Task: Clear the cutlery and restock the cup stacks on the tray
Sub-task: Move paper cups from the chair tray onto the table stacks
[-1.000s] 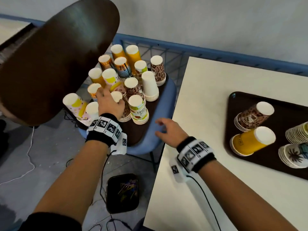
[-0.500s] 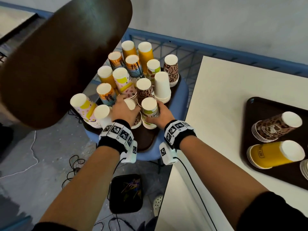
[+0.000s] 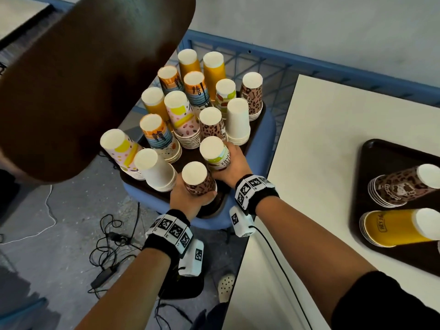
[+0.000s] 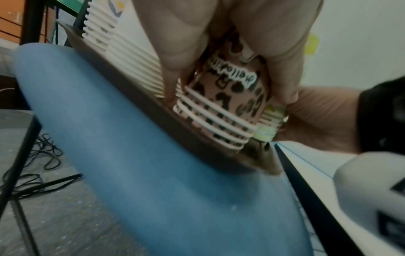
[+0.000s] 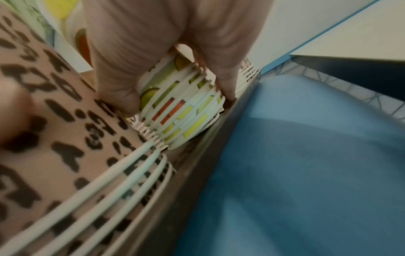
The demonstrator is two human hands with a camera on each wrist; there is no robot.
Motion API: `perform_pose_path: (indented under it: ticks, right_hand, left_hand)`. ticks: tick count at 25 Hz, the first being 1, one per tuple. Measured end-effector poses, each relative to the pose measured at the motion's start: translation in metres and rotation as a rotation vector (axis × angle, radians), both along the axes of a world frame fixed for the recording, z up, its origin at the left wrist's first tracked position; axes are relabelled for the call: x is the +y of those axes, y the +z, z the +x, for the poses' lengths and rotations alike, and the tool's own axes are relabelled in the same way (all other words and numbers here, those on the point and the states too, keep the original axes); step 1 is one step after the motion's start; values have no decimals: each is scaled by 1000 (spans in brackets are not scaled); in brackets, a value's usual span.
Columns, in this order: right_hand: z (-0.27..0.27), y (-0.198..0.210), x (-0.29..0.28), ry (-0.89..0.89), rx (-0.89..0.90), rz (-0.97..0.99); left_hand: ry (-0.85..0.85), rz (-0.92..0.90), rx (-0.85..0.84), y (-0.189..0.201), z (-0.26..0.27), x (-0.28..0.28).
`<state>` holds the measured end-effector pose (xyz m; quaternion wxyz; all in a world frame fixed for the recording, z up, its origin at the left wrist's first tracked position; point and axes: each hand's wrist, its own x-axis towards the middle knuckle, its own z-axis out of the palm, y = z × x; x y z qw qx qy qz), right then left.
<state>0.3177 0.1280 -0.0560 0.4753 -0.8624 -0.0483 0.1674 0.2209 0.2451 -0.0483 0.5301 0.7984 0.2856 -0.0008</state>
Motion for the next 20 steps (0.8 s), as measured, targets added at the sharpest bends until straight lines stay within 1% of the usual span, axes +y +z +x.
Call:
perform_pose_path:
  ticks: [2,4,8,10,12,15,17,20]
  right_hand:
    - [-3,6,-6,-36,-32,32]
    - [-11,10,-14,-51,-52,68]
    - [-39,9,-40,-99,-46,115]
    - [-55,15,-57,-163,-48,157]
    - [-70,26,-74,-244,-72,214]
    - [-93,50,-117,-379,-151,287]
    - [-109,67,-155,-466,-228,321]
    - [-134,100,-222,-599,-362,353]
  left_hand:
    - [-37,-3,31,-5,0,-2]
    - [-38,2,14,-5,3,-3]
    - [-97,-47,-87,10,5,-13]
    - [-116,-73,-127,19,4,-21]
    - [-155,-49,-150,33,3,-32]
    - [-283,-63,-196,57,1,-66]
    - [-368,-130,-228,76,-2,-98]
    - [-481,-255,-288,101,-6,-162]
